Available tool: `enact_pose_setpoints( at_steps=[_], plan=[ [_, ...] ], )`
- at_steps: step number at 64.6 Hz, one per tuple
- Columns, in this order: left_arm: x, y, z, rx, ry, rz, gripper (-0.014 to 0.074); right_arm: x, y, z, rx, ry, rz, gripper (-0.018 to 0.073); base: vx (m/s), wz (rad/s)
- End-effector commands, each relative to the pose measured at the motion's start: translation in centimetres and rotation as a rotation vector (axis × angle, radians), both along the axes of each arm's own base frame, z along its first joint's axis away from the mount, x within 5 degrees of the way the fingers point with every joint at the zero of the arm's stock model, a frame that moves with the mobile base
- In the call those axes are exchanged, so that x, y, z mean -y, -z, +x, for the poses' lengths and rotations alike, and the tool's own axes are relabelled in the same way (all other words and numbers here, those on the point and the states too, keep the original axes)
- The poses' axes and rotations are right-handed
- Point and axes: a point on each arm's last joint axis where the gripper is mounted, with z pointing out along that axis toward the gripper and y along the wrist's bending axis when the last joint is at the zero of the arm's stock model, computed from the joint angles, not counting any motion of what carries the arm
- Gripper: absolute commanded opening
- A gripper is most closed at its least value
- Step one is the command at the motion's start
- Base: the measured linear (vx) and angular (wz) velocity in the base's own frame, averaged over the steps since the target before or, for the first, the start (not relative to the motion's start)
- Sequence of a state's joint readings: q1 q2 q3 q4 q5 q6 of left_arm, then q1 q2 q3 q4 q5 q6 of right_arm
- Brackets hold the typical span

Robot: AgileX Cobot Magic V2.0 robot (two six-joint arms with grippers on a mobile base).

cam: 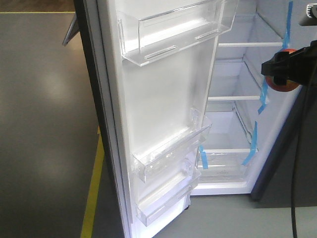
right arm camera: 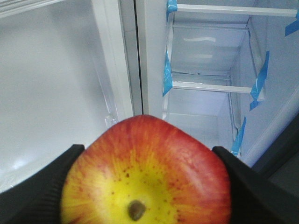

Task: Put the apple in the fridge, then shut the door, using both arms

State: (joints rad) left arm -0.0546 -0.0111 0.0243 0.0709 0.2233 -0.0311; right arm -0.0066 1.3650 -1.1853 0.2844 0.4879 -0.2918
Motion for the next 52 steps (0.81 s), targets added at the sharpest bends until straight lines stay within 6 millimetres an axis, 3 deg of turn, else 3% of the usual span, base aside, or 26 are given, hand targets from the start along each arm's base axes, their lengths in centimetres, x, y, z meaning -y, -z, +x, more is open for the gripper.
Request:
enact_pose_setpoints(
  at_steps=[1,52],
  plan=[
    [0.07,0.18,0.07,0.065,0.008,-0.004,-0.0006,0.2,-2.66,-0.36,0.137,0.018,-0.006,0.0117,0.06,0.0],
    [0.07,0.18,0.07,0.065,0.008,-0.004,-0.0006,0.19,-2.65,-0.36,0.136,0.017,-0.006,0.0117,0.05,0.0]
  ],
)
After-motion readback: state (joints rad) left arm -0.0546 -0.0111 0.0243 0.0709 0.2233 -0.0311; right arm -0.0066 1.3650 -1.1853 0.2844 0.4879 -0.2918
